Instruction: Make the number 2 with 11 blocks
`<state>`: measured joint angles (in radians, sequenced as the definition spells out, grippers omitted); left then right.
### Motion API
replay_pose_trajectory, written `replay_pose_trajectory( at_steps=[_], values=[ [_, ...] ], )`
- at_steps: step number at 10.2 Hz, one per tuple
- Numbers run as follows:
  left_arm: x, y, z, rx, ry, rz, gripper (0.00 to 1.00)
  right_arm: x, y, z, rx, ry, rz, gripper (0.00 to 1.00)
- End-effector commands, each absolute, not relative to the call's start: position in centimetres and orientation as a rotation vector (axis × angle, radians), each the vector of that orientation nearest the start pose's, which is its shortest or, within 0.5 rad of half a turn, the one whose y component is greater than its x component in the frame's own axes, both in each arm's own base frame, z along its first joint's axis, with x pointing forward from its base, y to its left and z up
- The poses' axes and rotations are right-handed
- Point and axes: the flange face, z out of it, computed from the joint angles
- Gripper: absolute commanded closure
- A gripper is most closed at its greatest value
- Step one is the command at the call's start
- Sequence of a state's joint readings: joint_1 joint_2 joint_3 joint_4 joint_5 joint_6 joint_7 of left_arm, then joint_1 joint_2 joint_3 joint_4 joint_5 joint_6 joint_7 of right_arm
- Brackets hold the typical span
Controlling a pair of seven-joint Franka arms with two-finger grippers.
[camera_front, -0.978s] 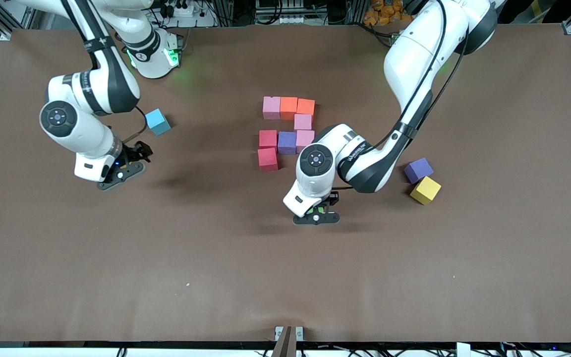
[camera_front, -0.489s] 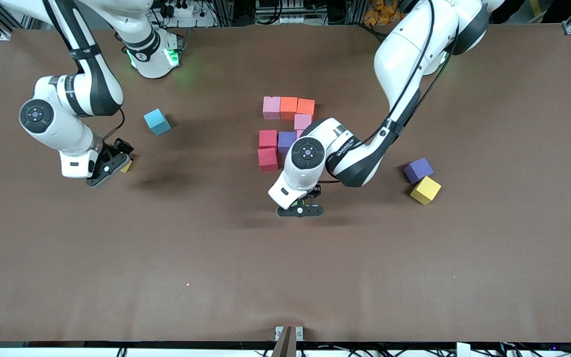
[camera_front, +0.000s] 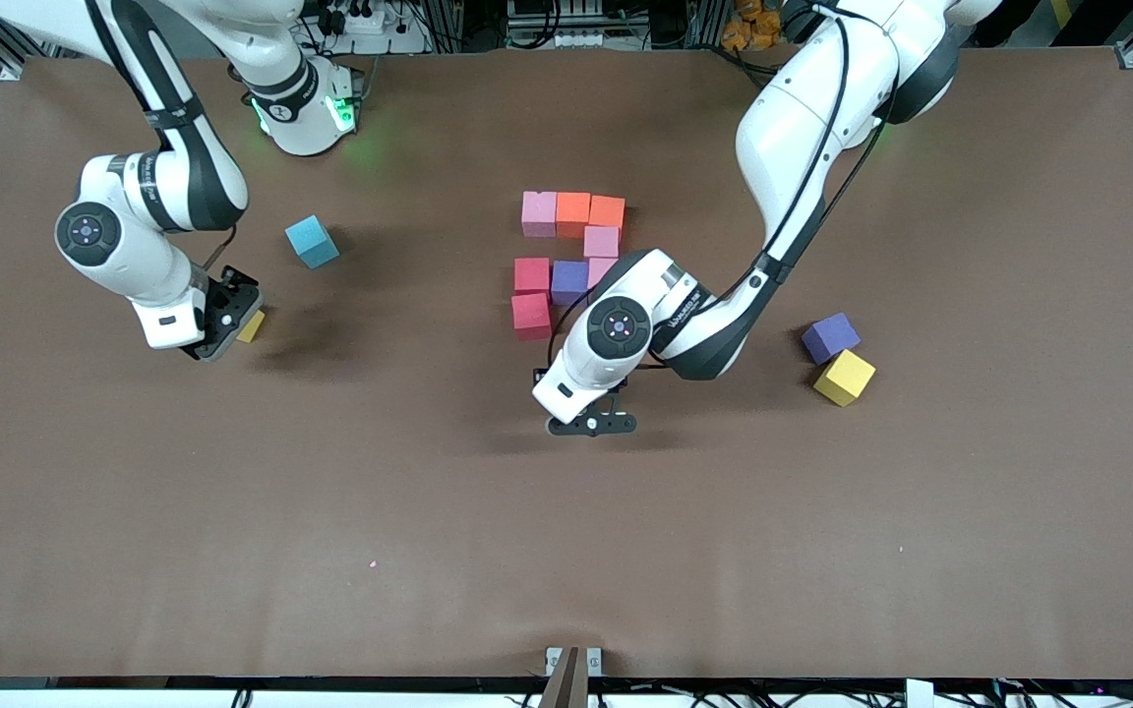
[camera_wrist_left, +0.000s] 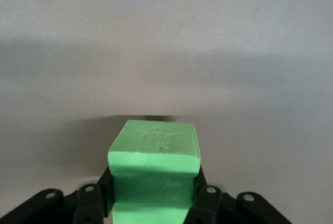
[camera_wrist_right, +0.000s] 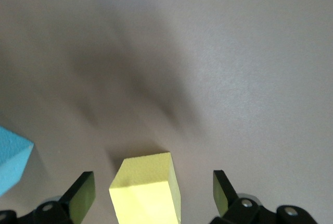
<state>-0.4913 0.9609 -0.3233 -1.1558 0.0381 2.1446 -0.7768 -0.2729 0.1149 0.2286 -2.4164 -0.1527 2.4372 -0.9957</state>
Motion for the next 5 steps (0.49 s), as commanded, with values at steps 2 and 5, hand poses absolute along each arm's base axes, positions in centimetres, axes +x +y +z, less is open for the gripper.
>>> replay_pose_trajectory(
  at_steps=[2,5],
  values=[
    [57.9,-50.7,24.6,-3.337,-0.12,0.253,0.45,47.3,-5.0,23.7,-2.648,-1.648,0.217,0.0],
    [56.2,-51.7,23.9,-3.295,-0.06,0.311,0.46,46.7,-6.2,22.3,-2.611,-1.68,0.22,0.0]
  ],
)
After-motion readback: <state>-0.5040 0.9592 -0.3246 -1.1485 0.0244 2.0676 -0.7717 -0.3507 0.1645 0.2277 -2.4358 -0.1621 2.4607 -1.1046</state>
